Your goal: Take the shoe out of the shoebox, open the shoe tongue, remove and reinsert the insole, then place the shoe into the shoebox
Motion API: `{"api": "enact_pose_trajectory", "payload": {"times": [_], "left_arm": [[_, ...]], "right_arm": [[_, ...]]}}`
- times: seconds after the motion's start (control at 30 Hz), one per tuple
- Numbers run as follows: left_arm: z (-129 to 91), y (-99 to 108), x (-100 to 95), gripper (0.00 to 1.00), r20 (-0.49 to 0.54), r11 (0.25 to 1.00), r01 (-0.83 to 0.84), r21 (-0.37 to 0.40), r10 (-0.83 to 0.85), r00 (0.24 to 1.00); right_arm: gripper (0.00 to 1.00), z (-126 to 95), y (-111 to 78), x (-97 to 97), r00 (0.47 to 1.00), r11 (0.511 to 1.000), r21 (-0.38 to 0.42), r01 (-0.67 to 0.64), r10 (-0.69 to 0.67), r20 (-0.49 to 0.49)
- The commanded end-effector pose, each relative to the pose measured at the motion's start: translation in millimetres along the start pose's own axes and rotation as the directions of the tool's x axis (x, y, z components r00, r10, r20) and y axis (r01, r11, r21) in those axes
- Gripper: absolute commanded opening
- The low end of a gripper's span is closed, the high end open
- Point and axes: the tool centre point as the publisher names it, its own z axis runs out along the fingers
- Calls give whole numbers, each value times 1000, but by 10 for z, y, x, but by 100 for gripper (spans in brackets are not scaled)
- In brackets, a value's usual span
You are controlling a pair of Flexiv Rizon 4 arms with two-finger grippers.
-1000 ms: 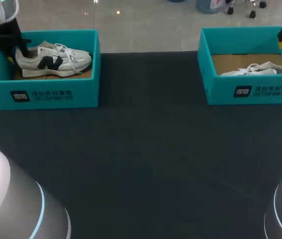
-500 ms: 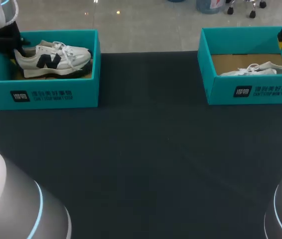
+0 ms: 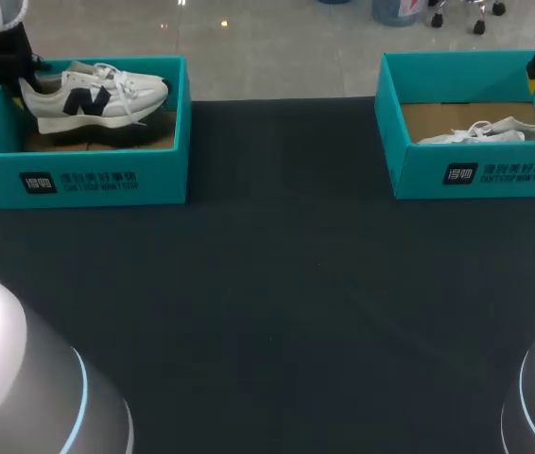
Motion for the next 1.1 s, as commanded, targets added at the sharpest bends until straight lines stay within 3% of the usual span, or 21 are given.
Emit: {"api": "enact_pose_trajectory", "payload": {"times": [0.03, 0.23, 0.83, 1.1], "left_arm": [[-377, -68, -5, 0, -21, 1000, 1, 2, -1, 1000], [-704, -128, -15, 0, -70, 1000, 5, -26, -7, 998], [-1621, -211, 17, 0, -85, 996, 20, -92, -27, 996], [-1818, -222, 33, 0, -61, 992, 63, -113, -70, 996]], "right_arm": [[100, -1, 3, -1, 1000, 1000, 0, -1, 1, 0], [100, -1, 3, -1, 1000, 1000, 0, -1, 1, 0], [100, -1, 3, -1, 1000, 1000, 0, -1, 1, 0], [100, -1, 3, -1, 1000, 1000, 0, -1, 1, 0]]}}
